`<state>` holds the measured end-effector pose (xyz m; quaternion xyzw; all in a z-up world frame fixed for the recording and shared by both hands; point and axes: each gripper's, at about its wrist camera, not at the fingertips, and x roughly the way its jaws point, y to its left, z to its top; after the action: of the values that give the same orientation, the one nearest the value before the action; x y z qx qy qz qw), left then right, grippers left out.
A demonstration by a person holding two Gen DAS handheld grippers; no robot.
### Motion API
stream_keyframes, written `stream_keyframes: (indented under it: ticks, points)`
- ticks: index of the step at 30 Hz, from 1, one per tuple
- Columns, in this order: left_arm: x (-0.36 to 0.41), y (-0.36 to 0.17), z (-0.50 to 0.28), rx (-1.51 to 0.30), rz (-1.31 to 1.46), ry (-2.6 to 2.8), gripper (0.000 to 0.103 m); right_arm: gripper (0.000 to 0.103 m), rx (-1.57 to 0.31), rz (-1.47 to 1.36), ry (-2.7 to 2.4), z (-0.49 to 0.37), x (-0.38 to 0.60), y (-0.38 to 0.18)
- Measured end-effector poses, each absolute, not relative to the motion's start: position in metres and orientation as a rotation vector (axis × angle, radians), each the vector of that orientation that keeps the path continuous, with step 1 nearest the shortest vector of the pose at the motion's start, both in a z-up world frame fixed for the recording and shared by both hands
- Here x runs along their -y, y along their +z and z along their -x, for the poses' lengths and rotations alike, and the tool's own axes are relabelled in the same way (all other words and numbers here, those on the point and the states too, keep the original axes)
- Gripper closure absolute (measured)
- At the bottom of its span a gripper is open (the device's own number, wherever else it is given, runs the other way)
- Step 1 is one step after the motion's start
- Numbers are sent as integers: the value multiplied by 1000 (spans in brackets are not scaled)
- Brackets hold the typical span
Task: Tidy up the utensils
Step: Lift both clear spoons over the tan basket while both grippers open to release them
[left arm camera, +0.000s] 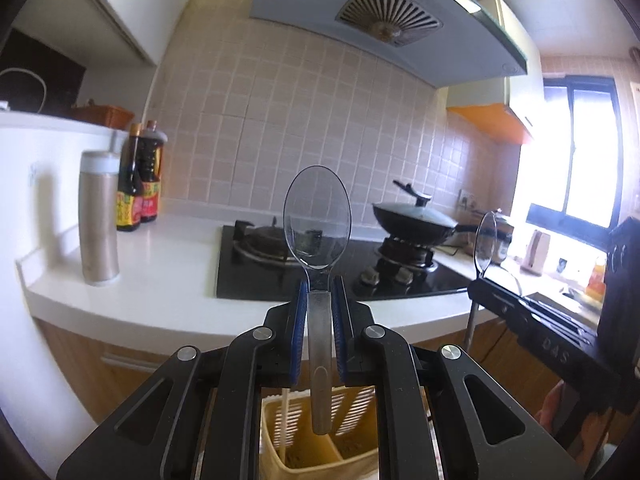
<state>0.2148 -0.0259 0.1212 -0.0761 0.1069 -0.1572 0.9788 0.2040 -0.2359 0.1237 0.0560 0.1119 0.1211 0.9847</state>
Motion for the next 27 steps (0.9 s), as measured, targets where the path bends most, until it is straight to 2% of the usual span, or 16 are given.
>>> stream_keyframes:
  ticks: [9, 16, 18, 22, 24, 27]
  points:
    - [27, 91, -232, -230, 149, -310, 92, 93, -256, -118, 223, -237, 242, 82]
    - [27, 84, -229, -233, 143, -318, 91, 91, -271, -110, 230, -236, 242, 73]
    - [25, 84, -227, -240, 147, -329, 87, 89, -282, -112, 240, -232, 243, 72]
    - [19, 87, -214, -241, 159, -344, 68, 84, -311, -125, 262, -221, 248, 72]
    - [15, 91, -206, -240, 159, -346, 66, 84, -326, -134, 277, -212, 250, 74]
    - [1, 101, -186, -239, 186, -347, 58, 77, -342, -139, 298, -194, 254, 79]
